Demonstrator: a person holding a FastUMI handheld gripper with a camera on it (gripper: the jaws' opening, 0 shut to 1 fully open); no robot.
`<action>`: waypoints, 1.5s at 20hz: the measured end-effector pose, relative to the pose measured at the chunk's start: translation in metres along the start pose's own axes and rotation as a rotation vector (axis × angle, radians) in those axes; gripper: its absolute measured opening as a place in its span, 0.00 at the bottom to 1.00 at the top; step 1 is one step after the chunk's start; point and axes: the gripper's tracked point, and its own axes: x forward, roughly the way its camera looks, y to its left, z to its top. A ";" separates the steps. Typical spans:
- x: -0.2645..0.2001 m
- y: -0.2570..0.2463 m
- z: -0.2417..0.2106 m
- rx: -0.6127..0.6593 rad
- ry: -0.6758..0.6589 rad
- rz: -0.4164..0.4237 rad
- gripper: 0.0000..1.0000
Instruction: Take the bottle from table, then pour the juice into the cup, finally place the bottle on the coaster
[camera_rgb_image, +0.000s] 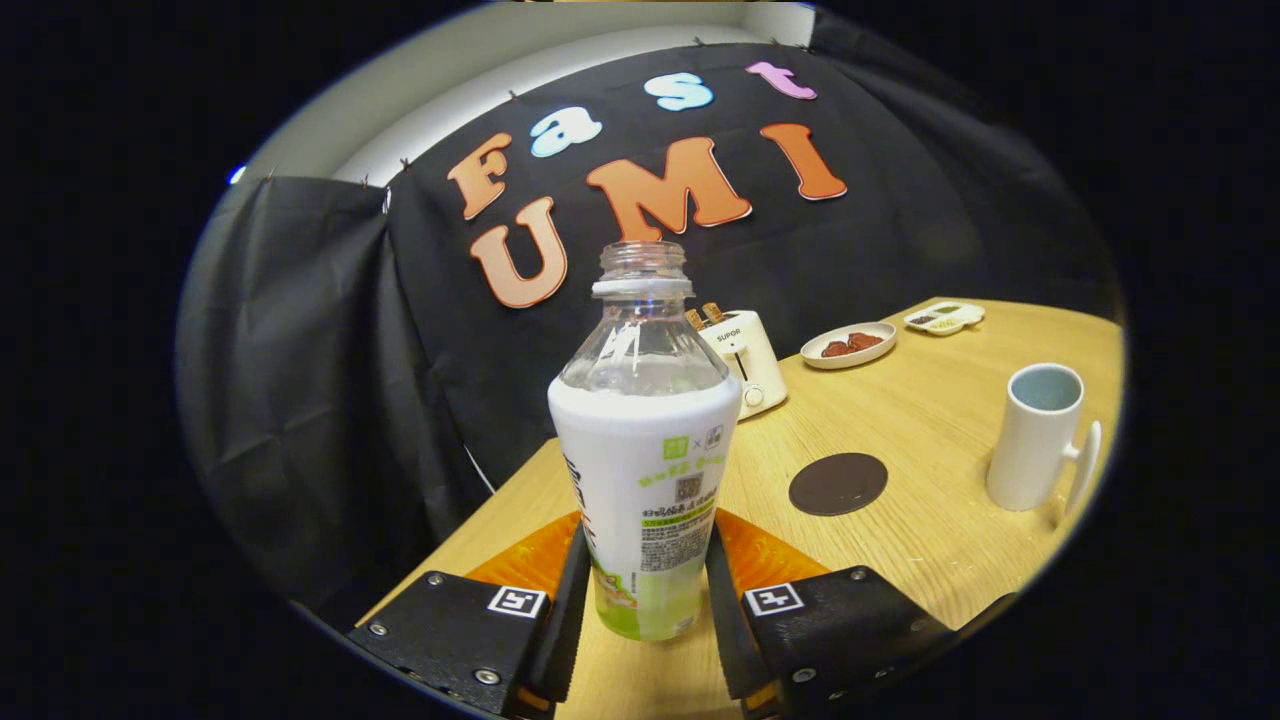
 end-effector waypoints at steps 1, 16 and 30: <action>0.001 0.000 0.003 0.045 -0.005 0.010 0.58; 0.002 -0.046 0.036 0.636 -0.099 0.037 0.58; 0.006 -0.078 0.055 0.979 -0.165 0.023 0.57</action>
